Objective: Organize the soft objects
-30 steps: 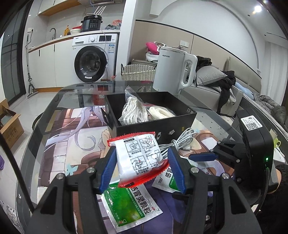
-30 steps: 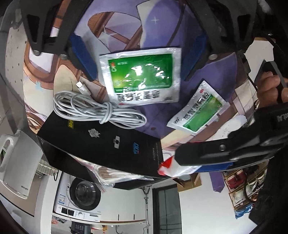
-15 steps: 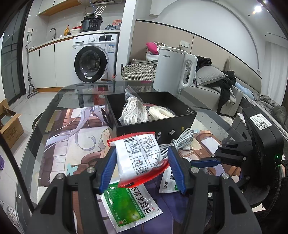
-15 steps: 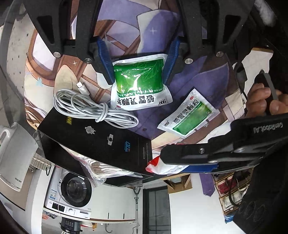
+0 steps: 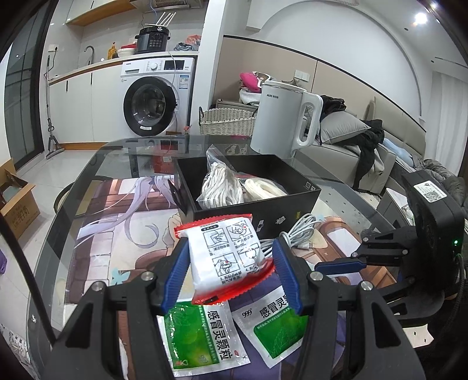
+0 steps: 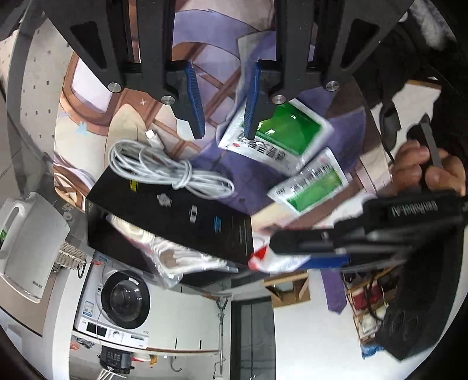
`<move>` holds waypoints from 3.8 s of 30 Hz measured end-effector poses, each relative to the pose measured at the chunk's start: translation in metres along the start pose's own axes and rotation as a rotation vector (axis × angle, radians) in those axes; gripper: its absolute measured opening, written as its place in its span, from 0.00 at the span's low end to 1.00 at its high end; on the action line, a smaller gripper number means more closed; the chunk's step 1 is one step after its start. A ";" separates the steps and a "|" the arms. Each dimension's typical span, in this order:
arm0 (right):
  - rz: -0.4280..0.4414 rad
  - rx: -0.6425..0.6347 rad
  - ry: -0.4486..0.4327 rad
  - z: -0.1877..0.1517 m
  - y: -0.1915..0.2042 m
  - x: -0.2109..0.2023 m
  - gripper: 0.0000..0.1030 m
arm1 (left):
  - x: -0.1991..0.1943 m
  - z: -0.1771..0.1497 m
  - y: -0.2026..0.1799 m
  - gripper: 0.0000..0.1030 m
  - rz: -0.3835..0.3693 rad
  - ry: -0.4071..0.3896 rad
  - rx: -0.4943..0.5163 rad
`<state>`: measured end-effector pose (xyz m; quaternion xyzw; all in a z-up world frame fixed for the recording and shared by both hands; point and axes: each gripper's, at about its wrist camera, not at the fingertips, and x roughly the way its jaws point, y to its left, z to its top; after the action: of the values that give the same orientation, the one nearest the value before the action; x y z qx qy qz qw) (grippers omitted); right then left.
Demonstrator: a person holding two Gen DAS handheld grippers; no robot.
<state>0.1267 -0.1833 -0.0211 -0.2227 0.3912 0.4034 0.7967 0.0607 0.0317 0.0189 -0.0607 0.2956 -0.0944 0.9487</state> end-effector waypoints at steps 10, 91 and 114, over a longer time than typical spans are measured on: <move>0.062 0.047 -0.002 0.006 0.024 0.008 0.82 | -0.003 0.002 0.007 0.55 0.009 -0.008 -0.029; -0.040 0.062 -0.091 -0.001 0.005 -0.018 0.40 | -0.006 0.005 0.005 0.55 0.009 -0.025 -0.014; -0.115 0.181 -0.294 0.028 -0.034 -0.054 0.40 | 0.008 0.033 -0.017 0.55 -0.015 -0.070 0.024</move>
<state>0.1466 -0.2095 0.0404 -0.1104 0.2917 0.3487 0.8838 0.0839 0.0152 0.0446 -0.0548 0.2606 -0.1027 0.9584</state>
